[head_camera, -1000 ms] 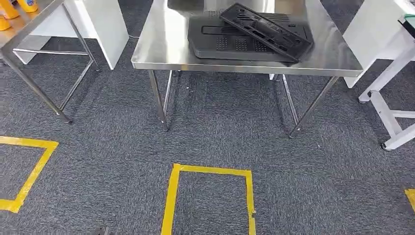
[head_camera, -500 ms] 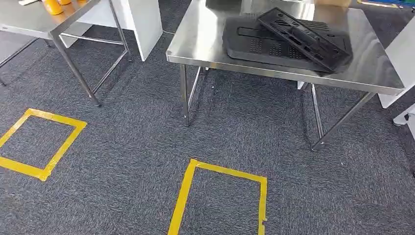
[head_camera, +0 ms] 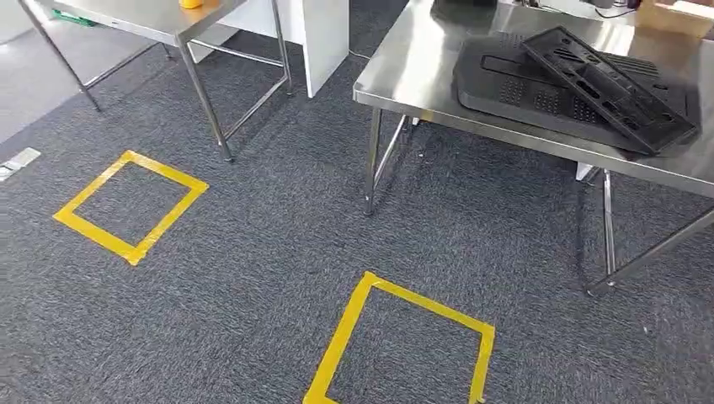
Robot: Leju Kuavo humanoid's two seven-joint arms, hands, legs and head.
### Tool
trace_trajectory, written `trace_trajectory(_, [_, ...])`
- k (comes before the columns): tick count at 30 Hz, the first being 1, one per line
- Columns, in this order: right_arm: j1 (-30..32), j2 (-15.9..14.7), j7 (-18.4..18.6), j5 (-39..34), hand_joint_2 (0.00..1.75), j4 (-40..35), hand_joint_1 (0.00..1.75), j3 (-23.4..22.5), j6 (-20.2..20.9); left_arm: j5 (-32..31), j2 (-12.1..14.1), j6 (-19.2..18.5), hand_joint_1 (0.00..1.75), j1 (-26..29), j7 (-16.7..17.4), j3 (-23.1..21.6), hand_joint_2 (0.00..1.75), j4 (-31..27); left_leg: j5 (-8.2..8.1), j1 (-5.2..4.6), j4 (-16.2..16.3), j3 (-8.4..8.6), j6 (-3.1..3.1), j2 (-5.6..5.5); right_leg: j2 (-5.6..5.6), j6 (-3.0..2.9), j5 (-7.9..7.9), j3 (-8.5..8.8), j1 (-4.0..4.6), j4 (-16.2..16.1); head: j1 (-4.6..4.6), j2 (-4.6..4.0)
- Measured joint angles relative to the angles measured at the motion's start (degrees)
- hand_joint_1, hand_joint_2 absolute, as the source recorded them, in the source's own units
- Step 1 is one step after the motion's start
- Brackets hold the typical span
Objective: Take the parts from the cabinet and place them on the table.
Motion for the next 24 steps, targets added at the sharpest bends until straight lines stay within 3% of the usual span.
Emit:
trace_trajectory(1, [-0.01, -0.09, -0.18, 0.20, 0.00, 0.00, 0.00, 0.20, 0.04, 0.02, -0.04, -1.37, 0.00, 0.17, 0.24, 0.07, 0.00, 0.09, 0.48, 0.22, -0.53, 0.03, -0.57, -0.76, -0.62, -0.39, 0.22, 0.08, 0.22, 0.02, 0.04, 0.00])
trace_trajectory(2, [0.01, -0.09, -0.29, 0.42, 0.00, 0.02, 0.00, 0.37, 0.09, 0.46, -0.04, -3.05, 0.00, 0.46, 0.29, 0.24, 0.00, 0.13, 0.81, 0.22, -0.52, -0.34, -0.96, -1.40, -1.54, -0.96, 0.82, 0.02, -0.38, -0.45, 0.16, 0.00])
trace_trajectory(3, [-0.01, -0.20, -0.37, 0.44, 0.00, 0.02, 0.00, 0.48, 0.15, 1.03, -0.09, -5.13, 0.00, 0.52, 0.13, 0.53, 0.00, 0.13, -0.07, 0.11, 0.53, -0.93, -0.77, 1.39, -2.50, -1.29, 1.13, 0.33, -0.59, -0.57, -0.06, 0.00])
trace_trajectory(4, [0.13, -0.22, -0.57, 0.46, 0.00, 0.02, 0.00, 0.57, 0.15, 1.47, -0.15, -6.99, 0.00, 0.50, -0.22, 0.70, 0.00, 0.15, -2.50, -0.14, 2.98, -1.95, -0.83, 4.39, -3.14, -1.82, 1.35, 0.14, -0.58, -0.57, -0.37, 0.00])
trace_trajectory(5, [0.42, -0.28, -0.68, 0.46, 0.00, 0.02, 0.00, 0.61, 0.15, 1.94, -0.22, -8.96, 0.00, 0.42, -0.89, 0.92, 0.00, 0.15, -5.42, -0.13, 7.45, -3.84, -1.07, 6.08, -4.10, -1.99, 1.45, 0.04, -0.42, -0.55, -0.77, 0.00])
trace_trajectory(7, [0.78, -0.46, -0.79, 0.46, 0.00, 0.02, 0.00, 0.63, 0.22, 2.30, -0.37, -10.45, 0.00, 0.39, -2.09, 1.31, 0.00, 0.15, -9.23, -0.05, 16.21, -7.29, -1.44, 7.11, -6.11, -1.98, 1.45, -0.21, -0.20, -0.49, -0.68, 0.00])
trace_trajectory(8, [0.87, -0.52, -0.70, 0.44, 0.00, 0.02, 0.00, 0.63, 0.22, 2.34, -0.39, -10.93, 0.00, 0.48, -2.90, 1.40, 0.00, 0.15, -9.32, 0.00, 17.59, -7.51, -1.55, 7.31, -7.10, -1.98, 1.45, -0.25, -0.17, -0.48, -0.70, 0.00])
trace_trajectory(9, [0.90, -0.53, -0.66, 0.42, 0.00, 0.02, 0.00, 0.63, 0.22, 2.45, -0.39, -11.39, 0.00, 0.54, -3.49, 1.57, 0.00, 0.15, -8.12, 0.09, 15.85, -6.04, -1.57, 7.45, -8.02, -1.96, 1.44, -0.23, -0.15, -0.46, -0.68, 0.00])
trace_trajectory(10, [0.81, -0.52, -0.61, 0.37, 0.00, 0.02, 0.00, 0.63, 0.22, 2.36, -0.39, -11.61, 0.00, 0.55, -3.84, 1.79, 0.00, 0.15, -6.12, 0.14, 11.71, -3.33, -1.54, 7.79, -8.78, -1.94, 1.41, -0.14, -0.17, -0.45, -0.72, 0.00])
trace_trajectory(11, [0.70, -0.52, -0.61, 0.22, 0.00, 0.02, 0.00, 0.61, 0.22, 2.12, -0.37, -11.74, 0.00, 0.55, -4.00, 1.86, 0.00, 0.13, -3.87, 0.16, 5.81, 0.33, -1.43, 8.92, -9.49, -1.82, 1.32, 0.07, -0.18, -0.43, -0.72, 0.00])
trace_trajectory(12, [0.66, -0.52, -0.61, 0.05, 0.00, 0.02, 0.00, 0.61, 0.22, 1.72, -0.37, -11.81, 0.00, 0.52, -4.11, 1.86, 0.00, 0.13, -2.79, 0.12, 1.65, 2.96, -1.27, 11.12, -9.93, -1.50, 1.13, 0.28, -0.10, -0.34, -0.74, 0.00])
trace_trajectory(13, [0.70, -0.57, -0.61, -0.04, 0.00, 0.02, 0.00, 0.61, 0.22, 1.59, -0.37, -11.98, 0.00, 0.36, -4.15, 1.86, 0.00, 0.13, -3.61, -0.48, 0.36, 3.68, -1.05, 12.75, -10.39, -1.15, 0.90, -0.18, 0.55, -0.22, -0.79, 0.00])
trace_trajectory(14, [0.69, -0.61, -0.61, -0.13, 0.00, 0.02, 0.00, 0.61, 0.22, 1.51, -0.44, -12.22, 0.00, 0.31, -4.32, 1.86, 0.00, 0.13, -3.31, -0.38, 0.10, 3.44, -0.53, 11.52, -10.92, -0.85, 0.78, -0.19, 0.71, -0.17, -0.22, 0.00])
trace_trajectory(17, [0.29, -0.66, -0.61, -0.39, 0.00, 0.02, 0.00, 0.59, 0.22, 1.03, -0.46, -13.16, 0.00, 0.36, -4.59, 1.86, 0.00, 0.15, -2.68, -0.70, -0.20, 2.64, 0.47, 9.55, -12.72, -0.11, 0.95, 0.37, 0.48, -0.27, -0.28, 0.00])
trace_trajectory(18, [0.26, -0.68, -0.40, -0.46, 0.00, 0.02, 0.00, 0.59, 0.22, 0.94, -0.52, -13.62, 0.00, 0.36, -4.78, 1.86, 0.00, 0.15, -2.29, -0.21, -0.47, 2.67, 1.04, 8.85, -10.48, 0.32, 0.25, -0.35, 0.10, 0.41, -0.18, 0.00])
trace_trajectory(19, [0.36, -0.68, -0.37, -0.48, 0.00, 0.02, 0.00, 0.57, 0.22, 0.92, -0.52, -13.78, 0.00, 0.27, -4.87, 1.86, 0.00, 0.13, -2.05, -0.14, -0.52, 2.45, 1.41, 8.31, -6.74, 0.19, -1.43, -1.26, -0.02, 2.73, 0.16, 0.00])
trace_trajectory(20, [0.48, -0.68, -0.33, -0.48, 0.00, 0.02, 0.00, 0.57, 0.22, 0.85, -0.52, -13.91, 0.00, 0.18, -4.94, 1.86, 0.00, 0.13, -1.86, -0.14, -0.52, 2.10, 1.69, 7.64, -5.01, -0.08, -3.52, -3.05, -0.12, 6.84, 0.35, 0.00])
trace_trajectory(22, [0.65, -0.68, -0.22, -0.48, 0.00, 0.02, 0.00, 0.55, 0.22, 0.70, -0.66, -14.28, 0.00, 0.10, -5.05, 1.86, 0.00, 0.13, -1.47, -0.17, -0.50, 1.47, 1.97, 5.85, -4.17, -0.29, -7.19, -7.51, -0.15, 16.31, 0.35, 0.00])
trace_trajectory(23, [0.68, -0.66, -0.18, -0.48, 0.00, 0.02, 0.00, 0.55, 0.22, 0.55, -0.66, -14.37, 0.00, 0.13, -5.14, 1.86, 0.00, 0.15, -1.27, -0.19, -0.49, 1.26, 1.94, 5.01, -4.11, -0.01, -7.60, -8.63, -0.15, 18.58, 0.35, 0.00])
trace_trajectory(24, [0.73, -0.66, -0.18, -0.50, 0.00, 0.02, 0.00, 0.53, 0.22, 0.39, -0.66, -14.61, 0.00, 0.21, -5.31, 1.86, 0.00, 0.15, -1.04, -0.18, -0.49, 1.11, 1.85, 4.01, -4.10, 0.43, -6.72, -8.31, -0.19, 17.70, 0.33, 0.00])
